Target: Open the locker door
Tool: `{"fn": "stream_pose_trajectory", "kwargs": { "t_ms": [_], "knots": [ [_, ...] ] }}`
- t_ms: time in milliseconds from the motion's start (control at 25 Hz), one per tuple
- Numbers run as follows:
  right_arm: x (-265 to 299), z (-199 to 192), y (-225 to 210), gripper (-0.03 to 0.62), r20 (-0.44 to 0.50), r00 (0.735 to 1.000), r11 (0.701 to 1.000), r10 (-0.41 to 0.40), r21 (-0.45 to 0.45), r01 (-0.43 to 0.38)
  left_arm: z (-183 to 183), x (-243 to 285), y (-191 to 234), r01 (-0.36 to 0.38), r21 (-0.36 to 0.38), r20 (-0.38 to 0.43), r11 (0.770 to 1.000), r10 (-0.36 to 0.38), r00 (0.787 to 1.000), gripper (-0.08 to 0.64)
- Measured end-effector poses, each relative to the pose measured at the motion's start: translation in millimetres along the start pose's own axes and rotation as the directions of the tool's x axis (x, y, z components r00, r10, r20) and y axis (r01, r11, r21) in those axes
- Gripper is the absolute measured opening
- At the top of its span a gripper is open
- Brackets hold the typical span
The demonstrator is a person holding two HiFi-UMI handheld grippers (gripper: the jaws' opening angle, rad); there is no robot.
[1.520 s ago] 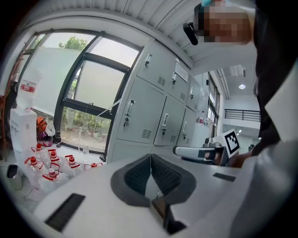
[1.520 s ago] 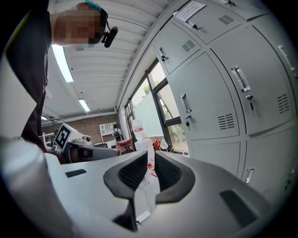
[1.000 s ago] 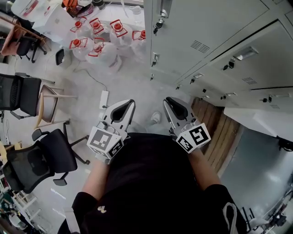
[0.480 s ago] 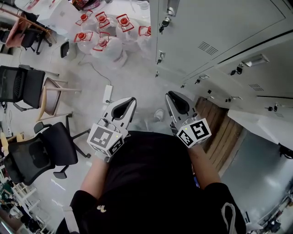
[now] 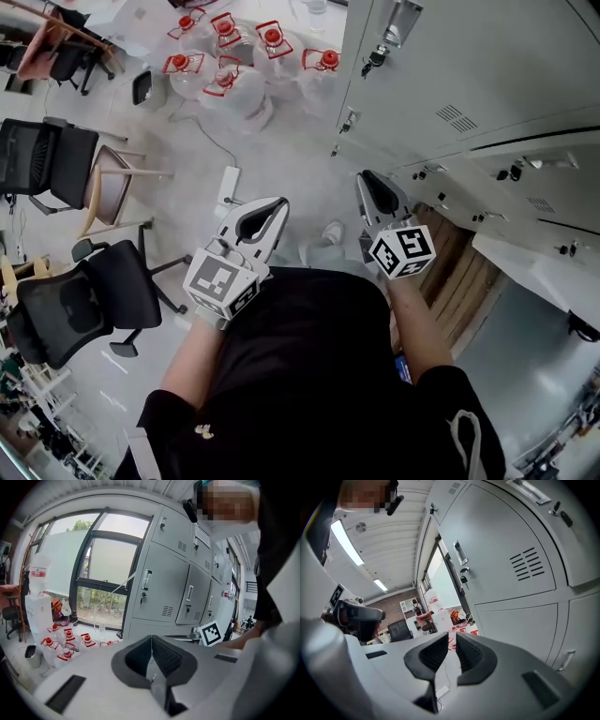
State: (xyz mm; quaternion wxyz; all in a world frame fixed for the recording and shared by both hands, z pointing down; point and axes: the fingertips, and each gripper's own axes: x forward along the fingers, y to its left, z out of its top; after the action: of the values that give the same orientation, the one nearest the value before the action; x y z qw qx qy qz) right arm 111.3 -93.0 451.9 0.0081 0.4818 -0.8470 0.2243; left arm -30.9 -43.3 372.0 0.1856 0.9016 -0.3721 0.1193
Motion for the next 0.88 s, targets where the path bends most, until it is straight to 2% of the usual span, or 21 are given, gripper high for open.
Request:
{"fn": "stream_pose_trajectory", "kwargs": {
  "t_ms": [360, 640, 880],
  "knots": [
    [71, -42, -40, 0.061, -0.096, 0.987, 0.992, -0.129, -0.016, 0.128, -6, -12, 56, -0.001, -0.012, -0.009, 1.000, 0.000, 1.000, 0.023],
    [119, -75, -80, 0.066, -0.146, 0.960, 0.971, -0.238, -0.021, 0.238, -17, -13, 101, 0.013, -0.025, -0.048, 1.000, -0.014, 0.999, 0.023],
    [152, -104, -113, 0.114, -0.201, 0.929, 0.949, -0.312, -0.020, 0.314, -36, -22, 126, 0.005, -0.050, -0.096, 0.999, -0.010, 0.995, 0.023]
  ]
}}
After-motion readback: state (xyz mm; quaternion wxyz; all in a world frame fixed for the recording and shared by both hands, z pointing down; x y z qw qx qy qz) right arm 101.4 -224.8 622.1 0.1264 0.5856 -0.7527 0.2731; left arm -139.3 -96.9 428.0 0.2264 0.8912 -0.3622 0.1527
